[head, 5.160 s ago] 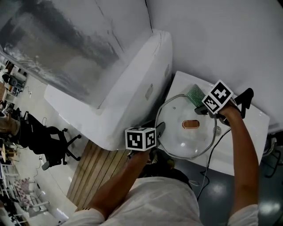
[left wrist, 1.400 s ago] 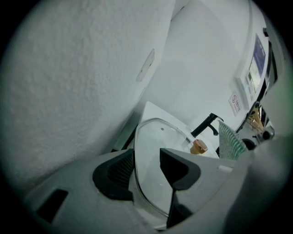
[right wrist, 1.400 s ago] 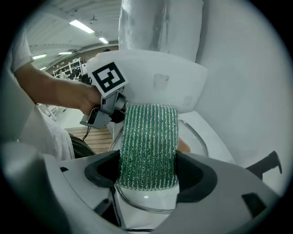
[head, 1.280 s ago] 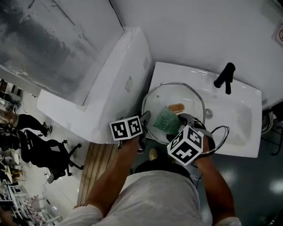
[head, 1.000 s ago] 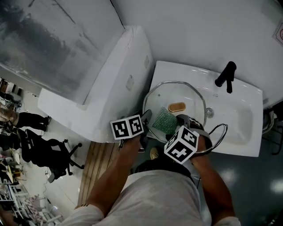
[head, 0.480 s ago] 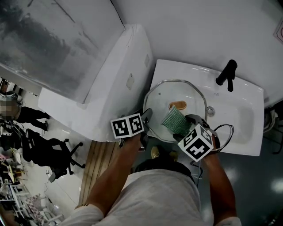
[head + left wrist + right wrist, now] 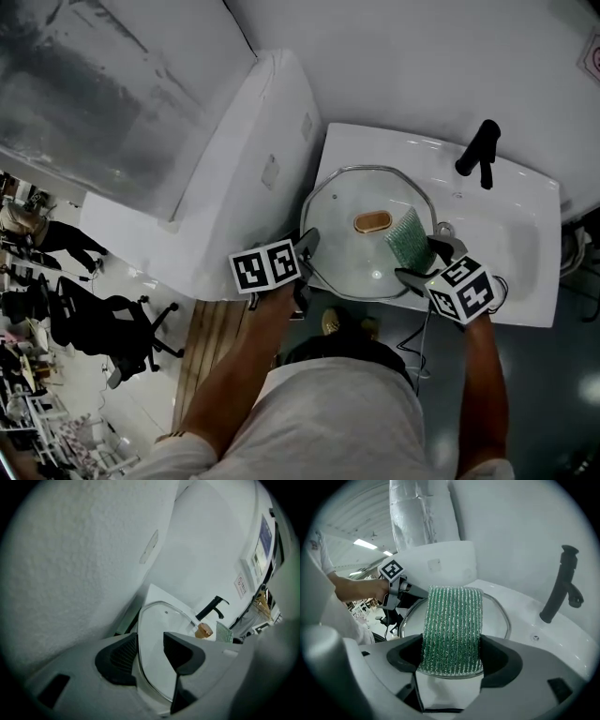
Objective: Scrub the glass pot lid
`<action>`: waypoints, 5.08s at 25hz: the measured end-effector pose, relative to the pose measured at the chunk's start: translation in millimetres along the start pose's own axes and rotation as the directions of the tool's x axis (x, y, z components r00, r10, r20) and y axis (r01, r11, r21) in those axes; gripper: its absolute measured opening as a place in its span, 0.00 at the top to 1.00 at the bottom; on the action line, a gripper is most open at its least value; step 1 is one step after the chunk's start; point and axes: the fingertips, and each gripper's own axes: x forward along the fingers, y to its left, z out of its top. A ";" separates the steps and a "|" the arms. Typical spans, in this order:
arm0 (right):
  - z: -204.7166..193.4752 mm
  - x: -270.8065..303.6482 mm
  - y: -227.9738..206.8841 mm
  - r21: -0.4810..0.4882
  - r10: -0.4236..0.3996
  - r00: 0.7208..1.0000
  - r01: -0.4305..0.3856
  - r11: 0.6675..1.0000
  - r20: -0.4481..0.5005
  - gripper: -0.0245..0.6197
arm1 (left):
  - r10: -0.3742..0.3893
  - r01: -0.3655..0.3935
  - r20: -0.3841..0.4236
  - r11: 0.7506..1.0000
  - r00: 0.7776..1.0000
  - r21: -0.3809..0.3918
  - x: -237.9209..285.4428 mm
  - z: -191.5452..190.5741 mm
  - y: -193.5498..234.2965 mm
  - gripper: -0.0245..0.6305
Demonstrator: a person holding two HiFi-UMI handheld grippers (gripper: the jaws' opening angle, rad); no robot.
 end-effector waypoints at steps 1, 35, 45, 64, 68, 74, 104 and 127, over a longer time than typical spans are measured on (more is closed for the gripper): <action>-1.5 -0.8 -3.9 0.019 0.002 1.000 -0.003 1.000 0.013 0.42 | 0.000 0.000 0.000 1.000 1.000 0.000 0.1 -0.1 0.0 0.67; 7.8 28.7 98.5 -0.346 -0.097 0.975 0.021 0.938 -0.202 0.42 | 0.002 -0.002 0.002 1.000 1.000 -0.006 1.1 -0.4 0.2 0.68; -2.4 36.0 101.2 -0.402 -0.083 0.966 -0.023 0.916 -0.244 0.42 | 0.001 -0.001 0.003 1.000 1.000 -0.007 0.2 0.2 -0.3 0.68; -36.3 -3.0 12.1 -0.143 -0.058 0.994 0.043 0.989 -0.098 0.42 | 0.010 -0.010 0.009 1.000 1.000 -0.005 1.3 -0.8 0.6 0.68; -38.6 -5.3 5.5 -0.063 -0.030 0.998 0.027 0.998 -0.049 0.42 | 0.012 -0.012 0.011 1.000 1.000 -0.002 1.2 -0.2 0.4 0.68; -31.1 -12.3 7.4 -0.026 -0.016 1.000 0.016 1.000 0.014 0.42 | 0.016 -0.017 0.028 0.999 0.999 0.028 -0.3 1.0 -0.7 0.68; 139.8 -109.6 26.3 0.003 -0.030 0.844 0.033 0.999 0.536 0.42 | -0.360 0.120 0.376 0.840 0.854 0.530 -110.6 99.5 -158.5 0.73; 203.0 -144.8 61.9 -0.013 -0.037 0.586 0.081 0.997 0.809 0.42 | -0.579 0.150 0.409 0.686 0.705 0.712 -154.9 111.6 -209.8 0.94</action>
